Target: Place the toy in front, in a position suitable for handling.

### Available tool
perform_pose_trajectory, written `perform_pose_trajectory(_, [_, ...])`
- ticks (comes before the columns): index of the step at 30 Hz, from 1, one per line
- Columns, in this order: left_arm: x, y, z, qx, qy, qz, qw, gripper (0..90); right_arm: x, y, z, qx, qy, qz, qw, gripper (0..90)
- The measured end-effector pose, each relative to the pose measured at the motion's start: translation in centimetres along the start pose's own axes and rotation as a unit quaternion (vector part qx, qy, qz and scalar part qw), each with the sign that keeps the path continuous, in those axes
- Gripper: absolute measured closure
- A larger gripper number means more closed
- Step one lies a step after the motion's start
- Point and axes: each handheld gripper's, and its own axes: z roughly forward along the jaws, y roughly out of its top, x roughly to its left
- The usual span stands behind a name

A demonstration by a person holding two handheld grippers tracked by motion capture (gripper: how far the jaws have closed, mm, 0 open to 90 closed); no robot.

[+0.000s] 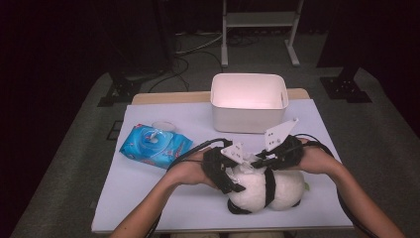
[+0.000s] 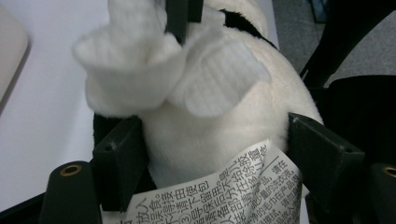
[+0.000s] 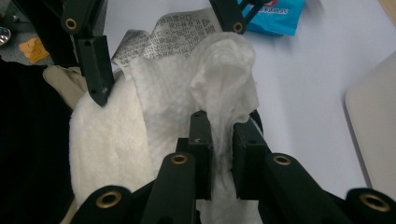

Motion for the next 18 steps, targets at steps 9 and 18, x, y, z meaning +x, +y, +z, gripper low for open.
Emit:
perform_pose_trajectory(9, [0.1,-0.1,0.0,0.006,0.0,-0.006,1.0,23.8,0.3,-3.0,-1.5,0.021,-0.018,0.029,0.9992,79.2])
perform_pose_trajectory(18, [0.7,0.0,0.0,0.009,-0.005,-0.016,0.9998,23.6,1.2,-6.4,-3.5,0.017,-0.019,0.058,0.998,79.1])
